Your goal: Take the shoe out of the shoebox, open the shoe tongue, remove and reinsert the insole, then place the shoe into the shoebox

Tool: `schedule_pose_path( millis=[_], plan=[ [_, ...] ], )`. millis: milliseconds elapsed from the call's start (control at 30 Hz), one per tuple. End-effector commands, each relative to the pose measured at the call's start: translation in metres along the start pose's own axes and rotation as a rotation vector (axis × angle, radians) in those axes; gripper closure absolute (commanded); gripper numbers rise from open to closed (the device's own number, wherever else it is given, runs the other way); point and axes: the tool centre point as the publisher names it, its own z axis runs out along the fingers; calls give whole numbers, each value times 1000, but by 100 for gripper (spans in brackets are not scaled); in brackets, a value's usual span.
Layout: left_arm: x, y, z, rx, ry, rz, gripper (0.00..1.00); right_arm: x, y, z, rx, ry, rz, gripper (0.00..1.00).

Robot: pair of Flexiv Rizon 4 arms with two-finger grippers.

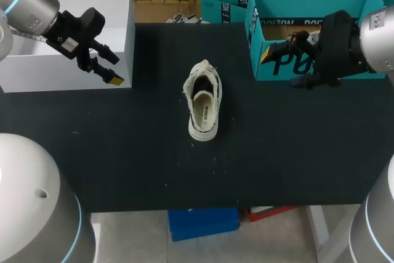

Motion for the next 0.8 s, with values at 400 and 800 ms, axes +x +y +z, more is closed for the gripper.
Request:
schedule_pose_path(
  millis=[400, 800],
  plan=[
    [2, 0, 1, -1, -5, 0, 0, 9, 85, 6, 202, -320, -272, 0],
    [2, 0, 1, -1, -5, 0, 0, 25, 105, 69, 205, -521, -224, 0]
  ],
)
